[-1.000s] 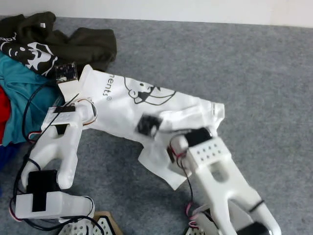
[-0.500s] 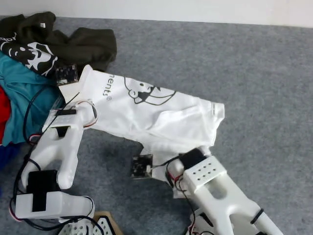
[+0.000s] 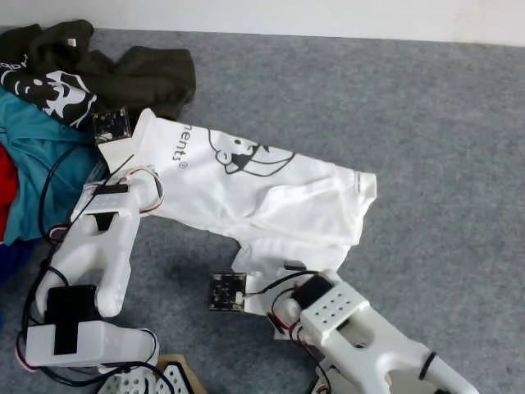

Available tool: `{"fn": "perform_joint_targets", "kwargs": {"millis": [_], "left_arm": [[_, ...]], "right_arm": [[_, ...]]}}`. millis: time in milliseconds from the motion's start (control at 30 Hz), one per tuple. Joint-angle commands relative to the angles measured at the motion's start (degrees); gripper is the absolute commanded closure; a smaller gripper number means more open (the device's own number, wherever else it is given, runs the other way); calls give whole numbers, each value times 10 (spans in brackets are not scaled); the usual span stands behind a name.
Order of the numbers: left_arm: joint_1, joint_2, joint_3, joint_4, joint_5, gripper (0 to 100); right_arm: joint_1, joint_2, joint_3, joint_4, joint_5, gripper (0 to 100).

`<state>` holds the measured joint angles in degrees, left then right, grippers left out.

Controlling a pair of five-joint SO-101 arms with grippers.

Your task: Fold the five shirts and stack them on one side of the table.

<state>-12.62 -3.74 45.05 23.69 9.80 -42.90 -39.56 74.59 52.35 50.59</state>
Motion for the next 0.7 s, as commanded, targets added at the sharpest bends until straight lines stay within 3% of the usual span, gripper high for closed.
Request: {"fn": "perform_joint_targets", "kwargs": {"millis": [0, 300, 667], "left_arm": [[7, -26, -3, -10, -2, 955], [7, -26, -3, -10, -2, 955], [7, -26, -3, -10, -2, 955]], "right_arm": [[34, -5, 8, -49, -8, 639], [105, -11, 9, -90, -7, 905], [116, -12, 0, -86, -8, 923]]}}
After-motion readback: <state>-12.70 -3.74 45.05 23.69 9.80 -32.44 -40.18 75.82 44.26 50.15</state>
